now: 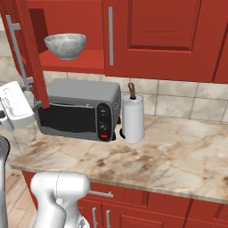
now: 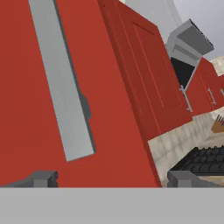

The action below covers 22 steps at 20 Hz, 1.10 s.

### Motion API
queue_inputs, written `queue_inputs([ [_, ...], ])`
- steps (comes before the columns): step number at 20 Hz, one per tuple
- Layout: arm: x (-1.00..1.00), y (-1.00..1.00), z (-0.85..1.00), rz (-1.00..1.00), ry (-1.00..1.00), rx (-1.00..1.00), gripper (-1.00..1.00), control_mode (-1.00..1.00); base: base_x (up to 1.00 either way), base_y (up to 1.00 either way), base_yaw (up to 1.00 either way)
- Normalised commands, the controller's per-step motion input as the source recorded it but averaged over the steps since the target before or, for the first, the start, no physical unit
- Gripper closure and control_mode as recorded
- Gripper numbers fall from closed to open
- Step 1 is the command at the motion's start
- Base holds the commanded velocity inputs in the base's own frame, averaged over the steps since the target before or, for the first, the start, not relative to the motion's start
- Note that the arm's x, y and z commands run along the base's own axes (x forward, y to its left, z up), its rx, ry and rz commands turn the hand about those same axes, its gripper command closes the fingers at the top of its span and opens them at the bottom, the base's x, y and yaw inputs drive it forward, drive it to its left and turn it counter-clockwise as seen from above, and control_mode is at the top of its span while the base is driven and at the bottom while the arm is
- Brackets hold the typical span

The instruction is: Open the cabinet. Pick the bowls from the counter and place them in the cabinet. Then close the cabinet.

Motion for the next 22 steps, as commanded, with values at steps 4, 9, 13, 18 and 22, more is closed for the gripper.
queue_inputs([
  [4, 0.53, -0.98, 0.00, 0.20, 0.06, 0.01, -1.00, -1.00, 0.00, 0.00, 0.00],
  [9, 0.52, -0.75, 0.05, 0.20, 0.04, 0.00, -1.00, -1.00, 0.00, 0.00, 0.00],
  [13, 0.30, -0.54, 0.09, 0.19, 0.00, 0.00, -1.00, -1.00, 0.00, 0.00, 0.00],
  [18, 0.54, -0.24, 0.03, 0.15, 0.00, 0.00, -1.00, -1.00, 0.00, 0.00, 0.00],
  [22, 0.83, -0.08, 0.00, 0.09, 0.00, -0.03, -1.00, -1.00, 0.00, 0.00, 0.00],
])
